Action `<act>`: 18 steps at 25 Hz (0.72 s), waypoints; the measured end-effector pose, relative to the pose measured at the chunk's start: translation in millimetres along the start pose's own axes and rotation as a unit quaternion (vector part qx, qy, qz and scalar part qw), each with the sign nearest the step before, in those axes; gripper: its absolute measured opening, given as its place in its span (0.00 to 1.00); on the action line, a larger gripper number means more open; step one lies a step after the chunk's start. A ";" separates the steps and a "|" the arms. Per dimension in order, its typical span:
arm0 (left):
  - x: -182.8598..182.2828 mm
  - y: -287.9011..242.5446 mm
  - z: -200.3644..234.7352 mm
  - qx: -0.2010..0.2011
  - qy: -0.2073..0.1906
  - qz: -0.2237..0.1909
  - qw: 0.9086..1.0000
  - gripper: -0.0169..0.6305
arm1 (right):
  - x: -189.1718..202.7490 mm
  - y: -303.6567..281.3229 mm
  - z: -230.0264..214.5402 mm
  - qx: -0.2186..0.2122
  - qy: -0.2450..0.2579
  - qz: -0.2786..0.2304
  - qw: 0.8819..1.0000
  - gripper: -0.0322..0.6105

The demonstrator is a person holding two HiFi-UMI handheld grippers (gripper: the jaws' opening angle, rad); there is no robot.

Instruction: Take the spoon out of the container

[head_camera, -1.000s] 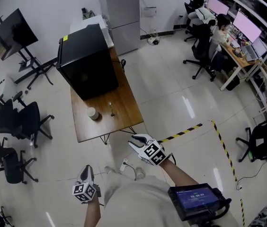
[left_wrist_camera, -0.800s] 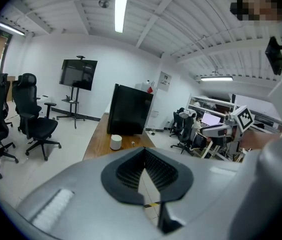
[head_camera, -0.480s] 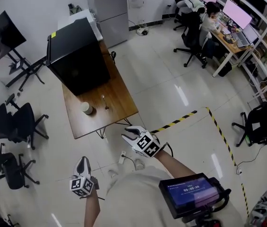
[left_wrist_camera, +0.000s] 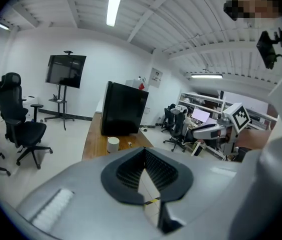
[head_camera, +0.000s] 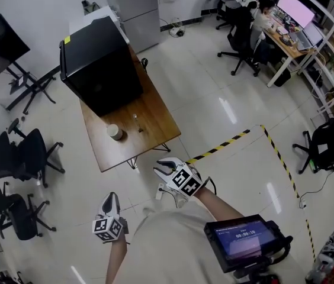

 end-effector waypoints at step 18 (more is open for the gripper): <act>-0.7 -1.9 35.2 0.033 0.003 0.001 0.999 0.03 | 29.5 -0.6 -30.0 0.112 -0.027 0.031 0.993 0.11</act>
Point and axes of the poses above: the fingertips, and each gripper's own axes: y backward along the fingers, z to its left, x out of its underside, the point moved 3 cm from there along y, backward along the fingers, and after that the axes turned 10 degrees about x, right-handed, at the moved point
